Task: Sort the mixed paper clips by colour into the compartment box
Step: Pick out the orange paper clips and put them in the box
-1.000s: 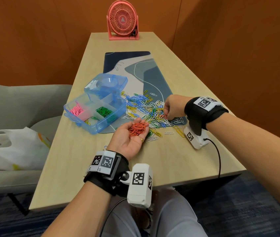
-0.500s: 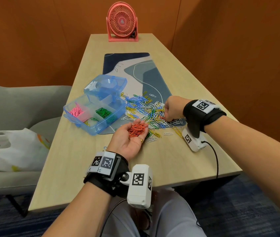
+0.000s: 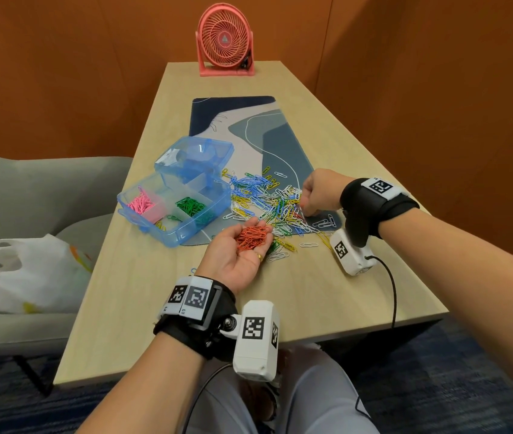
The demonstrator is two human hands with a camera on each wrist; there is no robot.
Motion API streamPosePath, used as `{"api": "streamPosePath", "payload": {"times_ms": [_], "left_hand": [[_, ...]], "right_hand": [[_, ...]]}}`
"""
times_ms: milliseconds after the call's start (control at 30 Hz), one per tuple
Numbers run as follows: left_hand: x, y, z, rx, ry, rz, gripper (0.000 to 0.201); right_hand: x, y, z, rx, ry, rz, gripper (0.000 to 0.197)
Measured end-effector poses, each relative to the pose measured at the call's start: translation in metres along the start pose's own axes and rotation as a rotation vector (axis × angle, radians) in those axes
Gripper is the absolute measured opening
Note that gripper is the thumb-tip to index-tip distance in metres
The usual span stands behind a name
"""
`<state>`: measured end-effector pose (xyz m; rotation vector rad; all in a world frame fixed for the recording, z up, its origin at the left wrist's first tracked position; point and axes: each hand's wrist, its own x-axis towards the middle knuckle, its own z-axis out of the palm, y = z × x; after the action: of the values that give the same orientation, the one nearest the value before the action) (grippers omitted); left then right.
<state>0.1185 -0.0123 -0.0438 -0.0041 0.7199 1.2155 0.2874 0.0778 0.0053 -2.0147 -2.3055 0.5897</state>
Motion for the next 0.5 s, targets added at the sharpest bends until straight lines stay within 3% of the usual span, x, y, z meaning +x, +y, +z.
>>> {"api": "streamPosePath", "payload": {"times_ms": [500], "left_hand": [[0.003, 0.000, -0.002, -0.010, -0.026, -0.006, 0.031]], "right_hand": [[-0.003, -0.011, 0.014, -0.161, -0.013, -0.078, 0.007]]}}
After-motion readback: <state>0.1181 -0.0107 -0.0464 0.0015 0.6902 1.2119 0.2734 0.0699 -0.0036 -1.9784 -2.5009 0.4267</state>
